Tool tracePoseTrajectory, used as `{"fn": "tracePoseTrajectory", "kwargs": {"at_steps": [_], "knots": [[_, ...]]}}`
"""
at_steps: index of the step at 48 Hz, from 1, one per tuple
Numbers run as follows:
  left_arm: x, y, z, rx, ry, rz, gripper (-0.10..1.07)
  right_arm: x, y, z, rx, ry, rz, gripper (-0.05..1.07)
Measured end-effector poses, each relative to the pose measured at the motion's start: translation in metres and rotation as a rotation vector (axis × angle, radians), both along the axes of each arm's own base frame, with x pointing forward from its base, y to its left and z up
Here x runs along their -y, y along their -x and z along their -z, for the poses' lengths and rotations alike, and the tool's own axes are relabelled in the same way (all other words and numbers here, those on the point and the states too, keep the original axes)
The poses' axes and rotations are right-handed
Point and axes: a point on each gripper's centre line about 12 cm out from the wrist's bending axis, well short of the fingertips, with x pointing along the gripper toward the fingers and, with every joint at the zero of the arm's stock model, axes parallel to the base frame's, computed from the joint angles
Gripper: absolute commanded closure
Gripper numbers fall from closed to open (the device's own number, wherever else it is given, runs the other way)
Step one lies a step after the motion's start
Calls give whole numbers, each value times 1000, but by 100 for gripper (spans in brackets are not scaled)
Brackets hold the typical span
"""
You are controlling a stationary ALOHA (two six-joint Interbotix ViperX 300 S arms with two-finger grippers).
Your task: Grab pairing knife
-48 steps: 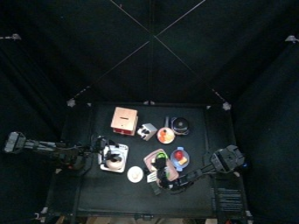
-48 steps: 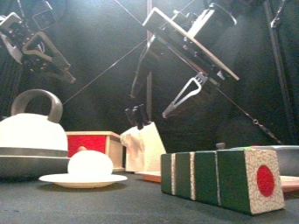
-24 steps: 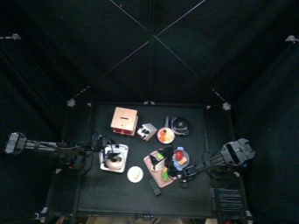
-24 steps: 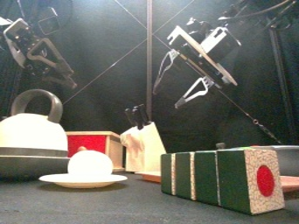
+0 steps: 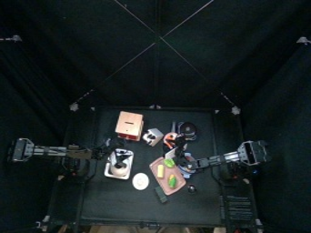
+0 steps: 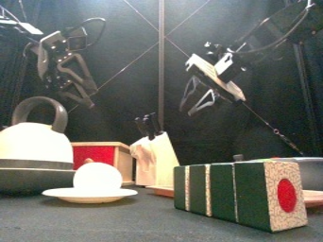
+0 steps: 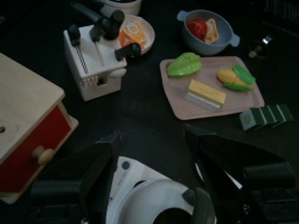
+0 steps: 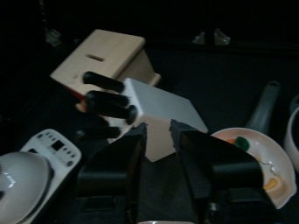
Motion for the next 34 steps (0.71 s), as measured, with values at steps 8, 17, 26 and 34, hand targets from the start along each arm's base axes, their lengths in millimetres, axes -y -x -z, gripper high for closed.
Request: {"fn": "tracePoseTrajectory", "kwargs": {"at_steps": [8, 17, 26, 34], "knots": [[-9, -25, -6, -69, -5, -63, 5, 25, 9, 14, -32, -24, 61, 50], [-17, -59, -4, -161, -12, -121, 5, 47, 8, 18, -38, -53, 87, 55], [-25, -88, 7, -238, 8, -201, 5, 63, 6, 28, -52, -98, 72, 57], [-25, -107, 17, -261, -1, -235, 5, 66, 2, 38, -77, -109, 66, 57]]}}
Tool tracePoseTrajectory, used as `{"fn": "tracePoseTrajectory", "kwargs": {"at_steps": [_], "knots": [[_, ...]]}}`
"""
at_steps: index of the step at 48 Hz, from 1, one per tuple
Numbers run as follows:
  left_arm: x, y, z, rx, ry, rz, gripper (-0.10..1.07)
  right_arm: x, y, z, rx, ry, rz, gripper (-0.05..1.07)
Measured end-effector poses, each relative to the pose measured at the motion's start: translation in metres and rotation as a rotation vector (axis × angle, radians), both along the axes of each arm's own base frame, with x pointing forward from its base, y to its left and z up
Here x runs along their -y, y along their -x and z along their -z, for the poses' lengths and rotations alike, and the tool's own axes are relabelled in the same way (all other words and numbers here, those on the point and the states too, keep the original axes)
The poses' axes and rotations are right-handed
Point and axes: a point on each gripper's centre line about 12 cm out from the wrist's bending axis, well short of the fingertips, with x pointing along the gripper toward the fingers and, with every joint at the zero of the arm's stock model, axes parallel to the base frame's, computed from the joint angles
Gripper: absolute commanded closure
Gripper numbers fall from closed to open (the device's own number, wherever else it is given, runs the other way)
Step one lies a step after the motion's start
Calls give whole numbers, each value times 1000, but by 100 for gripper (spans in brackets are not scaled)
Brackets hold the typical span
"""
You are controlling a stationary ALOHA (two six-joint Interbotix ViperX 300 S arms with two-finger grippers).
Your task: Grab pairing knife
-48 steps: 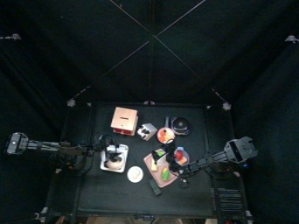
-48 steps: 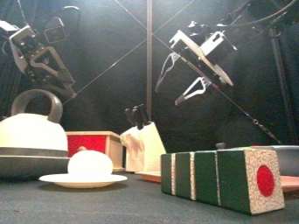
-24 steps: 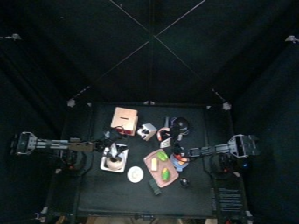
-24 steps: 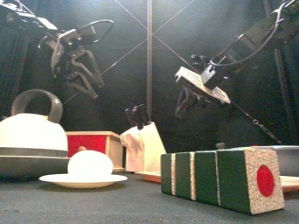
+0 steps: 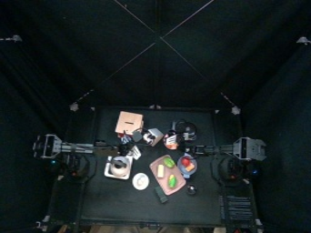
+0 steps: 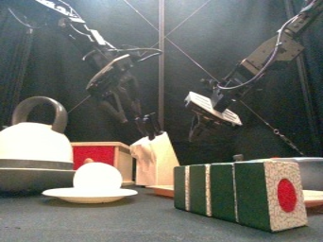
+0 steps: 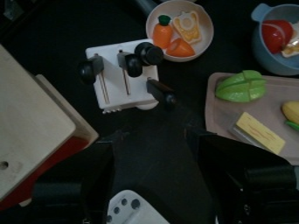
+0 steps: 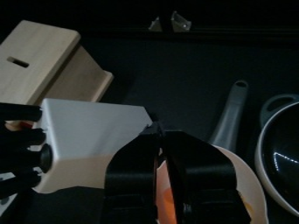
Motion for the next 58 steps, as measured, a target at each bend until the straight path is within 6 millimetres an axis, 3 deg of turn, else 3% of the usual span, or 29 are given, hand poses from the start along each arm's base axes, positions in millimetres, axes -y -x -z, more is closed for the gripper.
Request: {"fn": "tracePoseTrajectory", "kwargs": {"at_steps": [33, 58], "knots": [[-9, -34, 15, -21, -68, -103, 6, 0, -5, 5, -10, -3, -7, 57], [-6, -37, 20, -39, -74, -97, 43, 0, -5, 5, -9, -6, -6, 57]]}}
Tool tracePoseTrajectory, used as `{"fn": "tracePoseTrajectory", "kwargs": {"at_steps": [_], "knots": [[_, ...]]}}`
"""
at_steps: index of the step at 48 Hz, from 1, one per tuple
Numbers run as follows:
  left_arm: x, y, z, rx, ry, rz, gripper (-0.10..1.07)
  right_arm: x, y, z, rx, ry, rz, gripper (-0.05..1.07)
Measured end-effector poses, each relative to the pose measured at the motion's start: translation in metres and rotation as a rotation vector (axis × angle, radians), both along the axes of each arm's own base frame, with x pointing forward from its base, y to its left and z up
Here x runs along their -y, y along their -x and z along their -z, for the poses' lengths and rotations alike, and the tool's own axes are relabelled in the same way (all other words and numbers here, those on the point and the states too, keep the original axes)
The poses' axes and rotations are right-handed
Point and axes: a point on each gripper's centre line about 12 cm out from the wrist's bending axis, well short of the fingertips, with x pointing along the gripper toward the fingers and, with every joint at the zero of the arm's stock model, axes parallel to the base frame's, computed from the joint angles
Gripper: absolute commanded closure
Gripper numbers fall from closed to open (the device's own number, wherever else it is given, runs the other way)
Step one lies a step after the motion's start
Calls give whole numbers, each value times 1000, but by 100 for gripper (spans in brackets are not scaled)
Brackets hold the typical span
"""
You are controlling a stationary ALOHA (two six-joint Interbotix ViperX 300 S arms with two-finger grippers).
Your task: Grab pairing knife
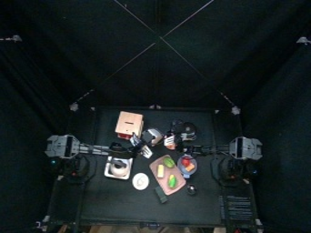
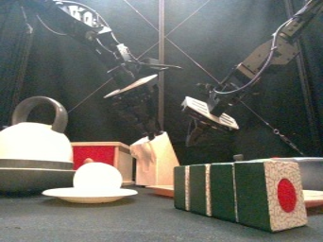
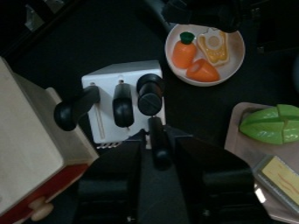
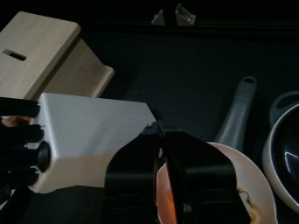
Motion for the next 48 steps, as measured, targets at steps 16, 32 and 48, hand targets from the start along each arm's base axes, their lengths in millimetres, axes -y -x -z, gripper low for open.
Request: {"fn": "tracePoseTrajectory", "kwargs": {"at_steps": [16, 32, 48], "knots": [[0, 5, 1, -36, -19, -31, 46, 0, 0, -1, 1, 0, 0, 57], [2, 5, 0, -41, -25, -32, 46, 0, 0, 0, -1, 2, -2, 57], [1, 1, -6, -24, -33, -31, 46, -1, 0, 0, -1, 0, -3, 57]]}}
